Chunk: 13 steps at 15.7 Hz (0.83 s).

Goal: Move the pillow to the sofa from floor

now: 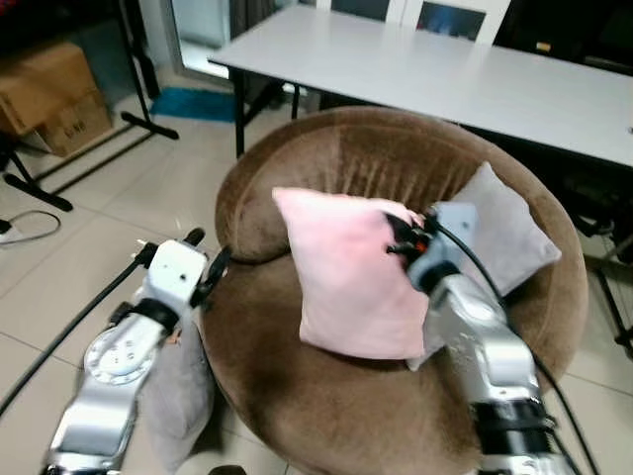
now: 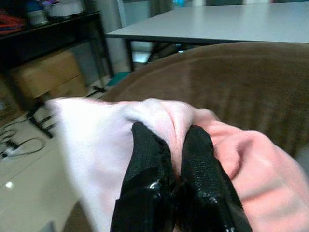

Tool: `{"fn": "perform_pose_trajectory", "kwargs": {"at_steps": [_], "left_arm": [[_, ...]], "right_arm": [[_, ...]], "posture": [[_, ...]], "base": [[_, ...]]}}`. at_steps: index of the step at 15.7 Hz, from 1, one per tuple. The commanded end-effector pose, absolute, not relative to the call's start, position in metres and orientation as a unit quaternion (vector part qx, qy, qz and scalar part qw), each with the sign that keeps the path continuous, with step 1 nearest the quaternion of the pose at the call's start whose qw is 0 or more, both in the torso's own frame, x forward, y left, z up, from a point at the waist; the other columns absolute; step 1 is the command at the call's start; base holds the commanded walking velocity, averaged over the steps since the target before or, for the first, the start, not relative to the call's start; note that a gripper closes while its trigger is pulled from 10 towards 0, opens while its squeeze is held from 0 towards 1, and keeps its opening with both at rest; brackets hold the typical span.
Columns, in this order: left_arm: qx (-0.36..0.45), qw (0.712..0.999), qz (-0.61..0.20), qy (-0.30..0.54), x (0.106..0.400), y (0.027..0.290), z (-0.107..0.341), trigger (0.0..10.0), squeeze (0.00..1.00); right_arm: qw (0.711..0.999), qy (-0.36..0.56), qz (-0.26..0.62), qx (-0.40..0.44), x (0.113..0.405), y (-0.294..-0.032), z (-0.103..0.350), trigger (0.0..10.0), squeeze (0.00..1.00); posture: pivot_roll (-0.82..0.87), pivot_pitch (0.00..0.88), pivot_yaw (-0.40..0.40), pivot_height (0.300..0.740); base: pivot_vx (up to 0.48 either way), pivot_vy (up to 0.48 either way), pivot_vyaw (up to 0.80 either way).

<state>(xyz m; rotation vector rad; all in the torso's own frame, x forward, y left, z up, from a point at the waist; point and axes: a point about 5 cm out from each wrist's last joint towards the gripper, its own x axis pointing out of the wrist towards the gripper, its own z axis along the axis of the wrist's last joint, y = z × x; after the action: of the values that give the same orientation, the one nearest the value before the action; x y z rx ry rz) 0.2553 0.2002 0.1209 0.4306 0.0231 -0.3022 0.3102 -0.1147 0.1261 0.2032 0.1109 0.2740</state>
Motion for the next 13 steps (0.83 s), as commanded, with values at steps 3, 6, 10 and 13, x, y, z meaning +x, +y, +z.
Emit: {"fn": "perform_pose_trajectory", "kwargs": {"at_steps": [3,6,10,13], "left_arm": [[0.208,0.959,-0.193,0.029,0.253,0.194,0.116,10.0,0.0],[0.21,0.95,-0.228,0.042,0.251,0.194,0.115,10.0,0.0],[0.211,0.938,-0.269,0.06,0.248,0.196,0.114,10.0,0.0],[0.213,0.923,-0.308,0.091,0.243,0.198,0.109,10.0,0.0]], "right_arm": [[0.98,0.05,0.162,0.109,0.317,-0.108,0.137,10.0,0.0],[0.966,0.096,0.219,0.094,0.326,-0.085,0.138,10.0,0.0],[0.956,0.099,0.147,0.235,0.35,-0.079,0.156,10.0,0.0],[0.915,0.142,-0.039,0.376,0.367,-0.114,0.141,10.0,0.0]], "posture": [[0.08,0.0,-0.083,0.74],[0.08,0.0,-0.077,0.74],[0.09,0.0,-0.076,0.74],[0.09,0.0,-0.076,0.74]], "base": [[0.0,0.0,0.0],[0.0,0.0,0.0],[0.0,0.0,0.0],[0.0,0.0,0.0]]}}
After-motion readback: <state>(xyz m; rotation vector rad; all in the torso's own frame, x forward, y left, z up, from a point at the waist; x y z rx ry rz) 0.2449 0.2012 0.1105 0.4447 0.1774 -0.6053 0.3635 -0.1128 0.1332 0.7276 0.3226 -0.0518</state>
